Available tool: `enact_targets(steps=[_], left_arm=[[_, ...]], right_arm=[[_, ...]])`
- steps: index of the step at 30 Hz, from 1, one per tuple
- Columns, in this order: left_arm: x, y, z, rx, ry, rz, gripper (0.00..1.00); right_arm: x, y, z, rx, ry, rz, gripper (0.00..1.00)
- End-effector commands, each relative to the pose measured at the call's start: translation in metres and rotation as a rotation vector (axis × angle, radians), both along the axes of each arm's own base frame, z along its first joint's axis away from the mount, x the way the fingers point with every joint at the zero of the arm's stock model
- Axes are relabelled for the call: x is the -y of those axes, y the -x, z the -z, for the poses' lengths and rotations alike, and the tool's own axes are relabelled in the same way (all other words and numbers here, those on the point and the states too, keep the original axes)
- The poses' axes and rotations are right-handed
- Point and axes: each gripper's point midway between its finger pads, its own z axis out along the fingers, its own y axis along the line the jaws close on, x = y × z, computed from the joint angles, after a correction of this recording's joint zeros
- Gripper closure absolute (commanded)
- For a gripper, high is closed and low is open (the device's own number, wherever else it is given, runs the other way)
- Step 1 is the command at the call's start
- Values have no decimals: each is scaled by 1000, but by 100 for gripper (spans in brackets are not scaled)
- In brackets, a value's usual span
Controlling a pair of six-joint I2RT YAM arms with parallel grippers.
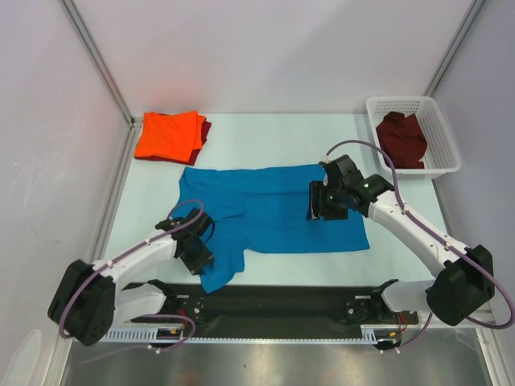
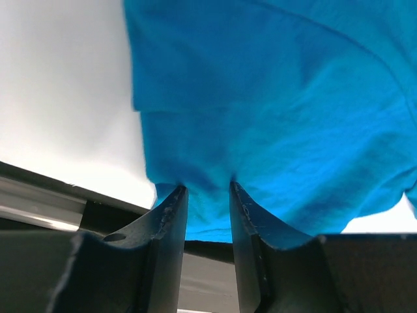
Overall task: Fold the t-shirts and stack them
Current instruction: Fold the tshirt
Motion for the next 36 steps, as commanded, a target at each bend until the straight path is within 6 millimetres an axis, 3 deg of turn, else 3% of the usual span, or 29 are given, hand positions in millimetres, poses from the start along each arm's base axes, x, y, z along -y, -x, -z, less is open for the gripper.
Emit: enact_targets(steps=[1,3,7,11,15,21,26,31,36], left_arm=[[10,-39,-1,102,-3,14,64],[10,-45,2,90,-27,33,64],[9,-77,-4,139,-67,60,64],[8,-103,-20,145,-121,85,64],[4,-112,-37,182,-146,96,62],[-2,-91,-52,171,-132,68,59],[-13,-58,-60,179,-86,-12,64],[-21,-23,-30,105,-65,-57,70],[-24,-26,-12,112,-84,-71,68]], right_arm=[[-1,2,-12,29,-22,-10,40],[0,3,-12,29,-19,-8,40],[2,5,-10,24,-16,-6,39],[1,8,-4,6,-15,-9,39],[1,9,-1,-1,-20,-9,40],[-1,8,1,2,-26,-9,39],[-3,9,5,-8,-33,-13,39],[-7,8,7,-12,-50,-16,39],[-4,11,8,-14,-39,-19,39]])
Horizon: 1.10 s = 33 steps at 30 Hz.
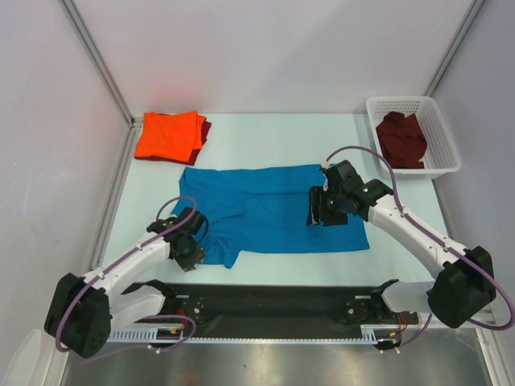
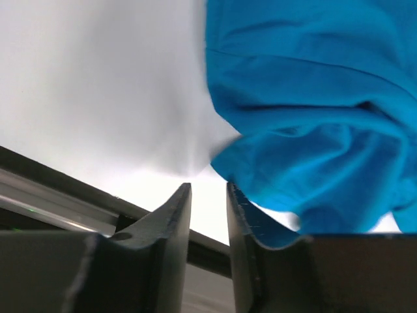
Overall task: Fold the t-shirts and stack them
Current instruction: Fold the tshirt
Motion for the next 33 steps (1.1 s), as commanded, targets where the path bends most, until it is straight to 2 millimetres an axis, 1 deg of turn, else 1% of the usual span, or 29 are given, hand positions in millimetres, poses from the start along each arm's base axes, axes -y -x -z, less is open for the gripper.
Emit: enact_targets(steps=[1,4,7,10,14,17,20,23,25,26,29,31,33], left_arm=[[0,-13,5,32,3,-45,65],[-2,-19,6,27,-22,-29,64],[-3,-18,6,23,-26,-26,65],[-4,-17,-1,41,-19,-30,66],[-7,-20,-17,96,-14,-50,68],[-4,-25,-22,114,4,-49,66],[-5,-28,-18,97,-9,-47,64],[-10,-27,-6,56,-27,-59,63],[-14,-29,2,58,-16,-75,62],[-16,-26,8,49,-12,-81,62],[-13,-32,11,74,7,-69,65],[-7,-32,15,69,38,-57,68],[-5,-27,19,48,48,-51,68]], right_arm=[[-2,0,-5,17,-17,0,39],[1,3,-6,20,-15,4,39],[3,6,-5,21,-9,2,39],[5,6,-4,21,0,6,39],[6,7,-1,17,2,9,39],[6,5,0,14,-1,10,39],[4,4,1,12,-1,9,39],[5,3,-1,15,-1,8,39],[6,4,-1,13,3,10,39],[8,4,-1,11,3,14,39],[13,7,2,2,15,17,39],[16,8,3,2,18,19,39],[16,10,4,-5,16,18,39]])
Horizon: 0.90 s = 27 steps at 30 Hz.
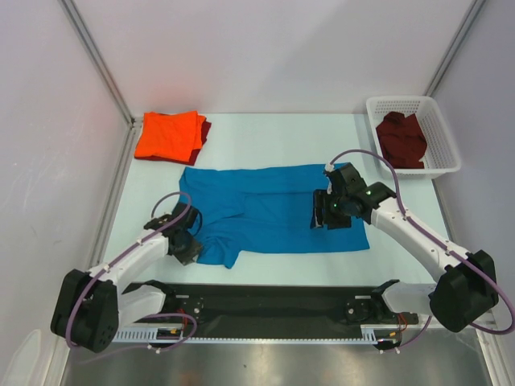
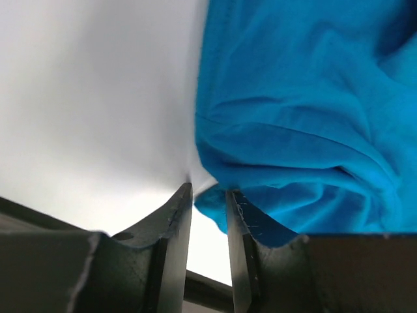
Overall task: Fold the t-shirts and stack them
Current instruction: Fold the tshirt
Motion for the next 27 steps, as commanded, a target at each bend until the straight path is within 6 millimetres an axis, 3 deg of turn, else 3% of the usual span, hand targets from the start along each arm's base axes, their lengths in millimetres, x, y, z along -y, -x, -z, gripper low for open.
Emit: enact_targets(steps=[1,11,18,27], left_arm=[[8,-3,5,10,45,24,68],[-4,-11,-25,100,-12,39,59],[2,7,-6,39,35,32,60],[8,4,2,35,49,52,62]], right_arm=[[4,3,-2,8,1,1,39],[-4,2,-2,0,-30,1,39],[-5,2,-4,4,-33,0,39],[-4,4,-2,-1,-27,0,39]])
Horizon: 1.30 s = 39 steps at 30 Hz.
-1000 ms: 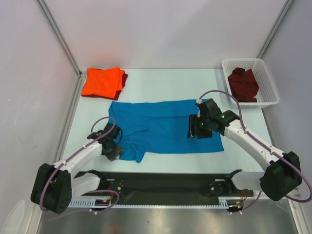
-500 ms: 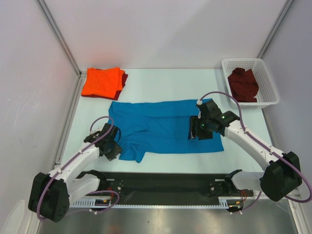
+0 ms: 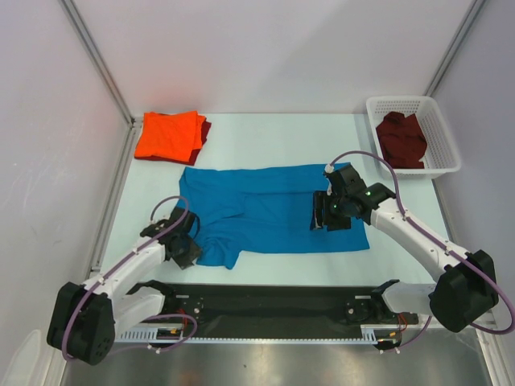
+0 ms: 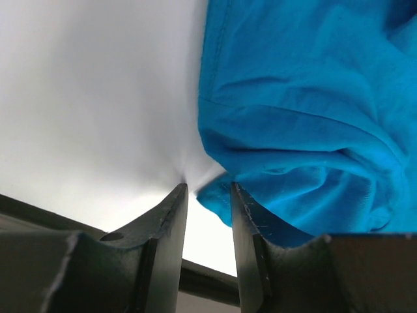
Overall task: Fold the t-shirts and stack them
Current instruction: Fold the tshirt
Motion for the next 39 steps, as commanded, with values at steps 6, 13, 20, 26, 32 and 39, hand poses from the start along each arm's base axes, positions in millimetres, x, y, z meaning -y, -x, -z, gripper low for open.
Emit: enact_targets(steps=[6,13,20,26,32,39], left_arm=[[7,2,7,-16,22,26,63],[9,11,10,-3,63,-17,76],[3,10,4,0,26,-4,100],[2,9,-12,35,30,9,100],[15,-1,-38,140,102,98,100],[13,-12,-56,200,55,184,100]], right_arm=[[-3,1,-6,21,-21,1,39],[-2,0,-7,29,-19,7,39],[0,4,-2,-17,2,12,39],[23,5,11,-103,40,103,41],[57,2,27,-178,-19,260,44],[98,-4,47,-255,-38,505,47]])
